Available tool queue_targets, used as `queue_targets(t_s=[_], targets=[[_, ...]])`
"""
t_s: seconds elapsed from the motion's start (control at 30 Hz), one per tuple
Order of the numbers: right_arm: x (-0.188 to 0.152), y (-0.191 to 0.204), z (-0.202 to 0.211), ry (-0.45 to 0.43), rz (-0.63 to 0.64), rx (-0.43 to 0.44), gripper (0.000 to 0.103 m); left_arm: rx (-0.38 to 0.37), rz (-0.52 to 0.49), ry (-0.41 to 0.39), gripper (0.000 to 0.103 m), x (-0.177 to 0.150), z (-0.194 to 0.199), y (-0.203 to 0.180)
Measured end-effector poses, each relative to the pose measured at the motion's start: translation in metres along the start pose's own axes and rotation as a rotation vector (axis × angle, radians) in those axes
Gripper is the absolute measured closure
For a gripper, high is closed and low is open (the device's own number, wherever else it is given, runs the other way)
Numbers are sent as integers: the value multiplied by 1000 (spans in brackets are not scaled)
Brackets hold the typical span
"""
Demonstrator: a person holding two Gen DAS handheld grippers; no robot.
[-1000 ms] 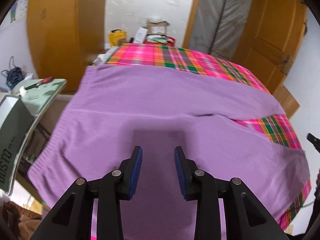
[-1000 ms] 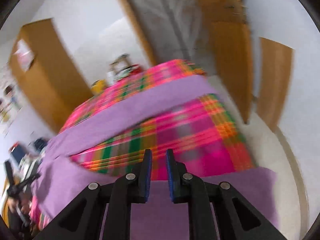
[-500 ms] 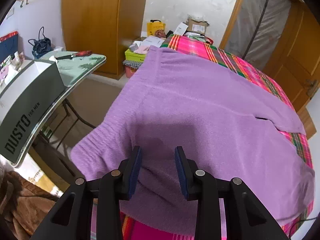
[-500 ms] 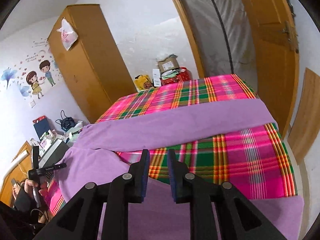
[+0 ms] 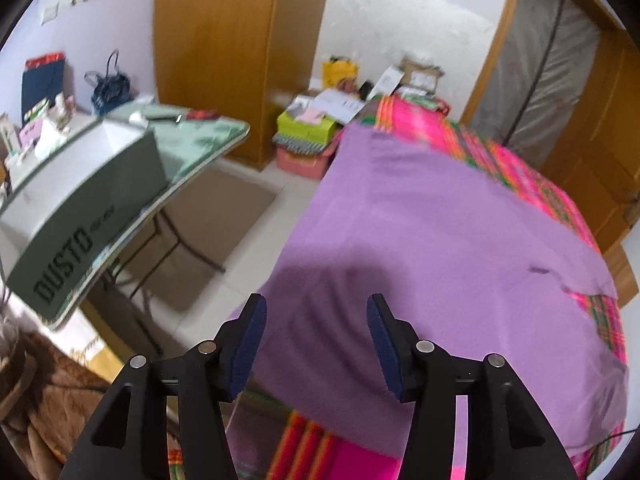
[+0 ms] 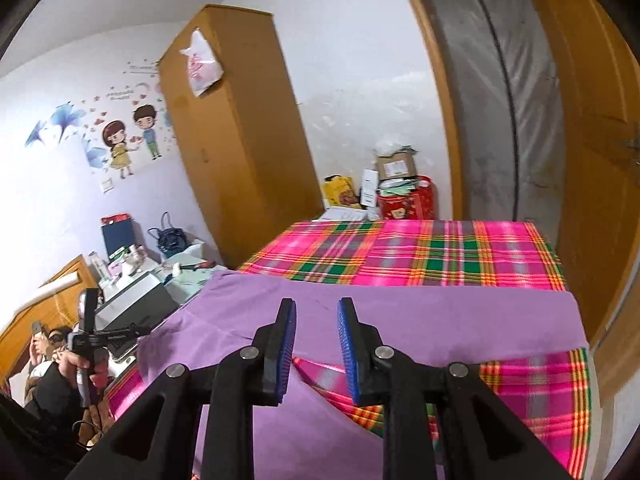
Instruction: Fold clothes
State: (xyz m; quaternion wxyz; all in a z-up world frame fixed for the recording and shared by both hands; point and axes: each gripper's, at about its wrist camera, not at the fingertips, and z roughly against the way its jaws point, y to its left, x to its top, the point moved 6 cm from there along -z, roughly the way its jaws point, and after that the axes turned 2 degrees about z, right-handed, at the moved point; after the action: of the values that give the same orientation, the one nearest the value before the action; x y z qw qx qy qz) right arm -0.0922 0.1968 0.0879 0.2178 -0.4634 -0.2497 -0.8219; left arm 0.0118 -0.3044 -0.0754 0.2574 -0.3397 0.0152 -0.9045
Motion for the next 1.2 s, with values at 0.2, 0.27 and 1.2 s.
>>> queue_targets(t_s=[0.2,0.27,1.2], targets=[[-15,11,-20,56,6,26,81,88,-13,-47,50,-7,4,14],[-18,12,-24,60,-2,33,81,76,15,-45,50,-5,6,20],[-83,-30,-66,150,-276,27,81,-47,173,-31,66,7,13,50]])
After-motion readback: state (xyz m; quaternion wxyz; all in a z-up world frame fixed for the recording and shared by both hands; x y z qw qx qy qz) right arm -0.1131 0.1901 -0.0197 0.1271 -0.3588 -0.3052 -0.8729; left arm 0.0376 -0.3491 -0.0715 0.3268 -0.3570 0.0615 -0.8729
